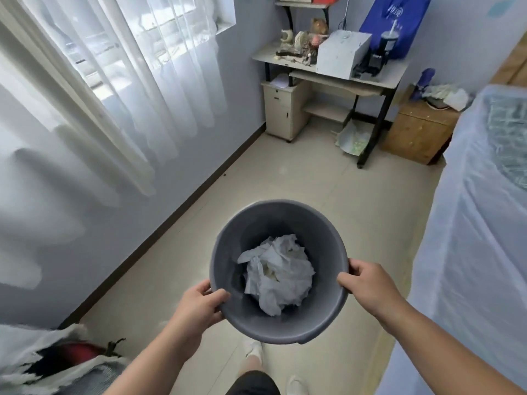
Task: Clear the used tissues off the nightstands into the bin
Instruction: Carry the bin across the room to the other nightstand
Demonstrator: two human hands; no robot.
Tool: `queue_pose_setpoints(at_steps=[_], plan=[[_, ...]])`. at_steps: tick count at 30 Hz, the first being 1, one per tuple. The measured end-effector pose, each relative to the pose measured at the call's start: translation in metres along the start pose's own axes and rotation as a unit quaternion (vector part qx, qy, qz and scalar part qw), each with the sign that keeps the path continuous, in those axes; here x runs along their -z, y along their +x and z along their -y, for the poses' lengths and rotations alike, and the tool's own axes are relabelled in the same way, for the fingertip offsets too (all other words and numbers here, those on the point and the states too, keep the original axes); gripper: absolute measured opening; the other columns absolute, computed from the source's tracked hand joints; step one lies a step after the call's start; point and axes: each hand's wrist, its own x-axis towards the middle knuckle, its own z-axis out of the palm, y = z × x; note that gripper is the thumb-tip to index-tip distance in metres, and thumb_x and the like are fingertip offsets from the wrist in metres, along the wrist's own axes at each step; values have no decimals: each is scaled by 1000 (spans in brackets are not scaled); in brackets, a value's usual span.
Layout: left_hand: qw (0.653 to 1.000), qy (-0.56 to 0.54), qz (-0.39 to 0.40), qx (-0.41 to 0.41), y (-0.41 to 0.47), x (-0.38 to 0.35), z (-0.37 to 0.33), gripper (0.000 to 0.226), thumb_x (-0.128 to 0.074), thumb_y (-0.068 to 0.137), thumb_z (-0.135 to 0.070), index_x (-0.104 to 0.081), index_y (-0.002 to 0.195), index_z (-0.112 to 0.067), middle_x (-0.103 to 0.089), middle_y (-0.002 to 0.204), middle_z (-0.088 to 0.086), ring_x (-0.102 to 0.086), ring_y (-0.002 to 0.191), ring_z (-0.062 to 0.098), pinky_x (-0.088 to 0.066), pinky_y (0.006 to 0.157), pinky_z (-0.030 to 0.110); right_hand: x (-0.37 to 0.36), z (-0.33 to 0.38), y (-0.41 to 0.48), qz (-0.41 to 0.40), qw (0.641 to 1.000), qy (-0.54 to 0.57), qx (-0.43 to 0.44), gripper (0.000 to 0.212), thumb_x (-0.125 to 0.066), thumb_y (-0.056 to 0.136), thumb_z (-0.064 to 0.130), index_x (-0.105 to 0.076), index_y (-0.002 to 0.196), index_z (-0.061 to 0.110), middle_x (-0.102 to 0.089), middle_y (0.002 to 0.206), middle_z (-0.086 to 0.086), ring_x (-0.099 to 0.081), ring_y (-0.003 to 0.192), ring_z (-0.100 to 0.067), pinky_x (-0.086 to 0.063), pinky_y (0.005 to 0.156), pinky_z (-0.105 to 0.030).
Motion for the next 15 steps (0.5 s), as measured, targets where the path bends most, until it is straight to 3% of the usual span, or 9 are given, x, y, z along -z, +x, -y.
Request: queue_pose_setpoints(at_steps=[4,7,10,15], plan=[[999,17,35,0,78,-19,-53,34,-62,91,6,-76,114,-14,-83,105,8,-81,93,27,-66,69,32,6,11,61,-33,998,31,-45,15,-64,83,13,-66,68,15,-58,55,8,-48,51,-7,-39,57,-29],[997,35,64,9,138,-32,-88,36,-60,90,8,-79,112,-13,-83,105,10,-81,91,26,-66,68,31,10,22,110,-50,995,42,-80,12,-62,82,13,-60,75,3,-53,60,4,-44,57,-13,-34,61,-32],[992,66,104,31,196,-47,-131,37,-59,90,8,-79,112,-13,-83,108,11,-81,94,27,-65,71,32,22,41,158,-60,991,44,-111,13,-61,83,13,-59,74,4,-53,60,4,-45,58,-14,-35,61,-31],[975,135,175,13,286,-106,-223,32,-59,92,5,-77,112,-11,-83,108,11,-80,97,29,-65,73,32,73,66,214,-129,984,55,-107,19,-64,86,15,-59,68,17,-52,49,14,-43,42,-1,-33,43,-12]])
